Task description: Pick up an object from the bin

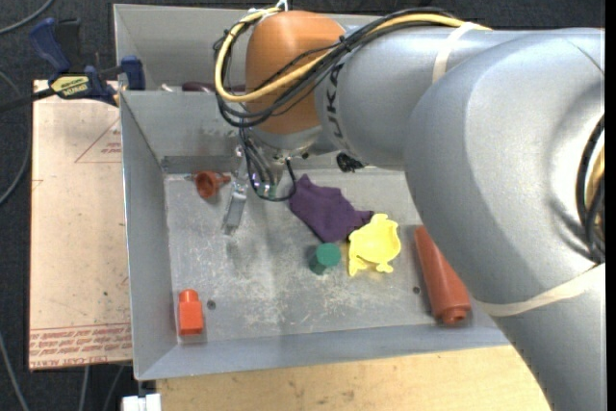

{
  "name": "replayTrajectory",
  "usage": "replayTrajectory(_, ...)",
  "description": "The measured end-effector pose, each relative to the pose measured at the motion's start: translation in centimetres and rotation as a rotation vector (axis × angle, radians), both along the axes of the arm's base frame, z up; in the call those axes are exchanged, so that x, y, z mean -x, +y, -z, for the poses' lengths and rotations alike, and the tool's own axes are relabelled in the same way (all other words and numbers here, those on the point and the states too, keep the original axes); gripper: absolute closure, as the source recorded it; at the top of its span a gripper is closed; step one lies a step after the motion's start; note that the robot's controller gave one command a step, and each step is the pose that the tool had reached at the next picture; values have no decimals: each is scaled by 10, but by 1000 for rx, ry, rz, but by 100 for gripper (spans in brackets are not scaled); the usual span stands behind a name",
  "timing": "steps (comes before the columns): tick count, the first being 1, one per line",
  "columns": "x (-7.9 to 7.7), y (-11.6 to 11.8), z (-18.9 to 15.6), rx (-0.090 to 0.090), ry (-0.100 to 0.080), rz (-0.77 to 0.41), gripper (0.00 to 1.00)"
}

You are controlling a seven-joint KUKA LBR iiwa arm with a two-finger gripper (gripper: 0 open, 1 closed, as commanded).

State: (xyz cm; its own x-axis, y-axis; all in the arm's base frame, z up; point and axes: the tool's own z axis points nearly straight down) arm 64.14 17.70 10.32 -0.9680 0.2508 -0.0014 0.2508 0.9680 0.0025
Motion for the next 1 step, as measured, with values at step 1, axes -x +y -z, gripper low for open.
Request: replayTrajectory(1, -4, 44, 5, -2, -8, -5, 100)
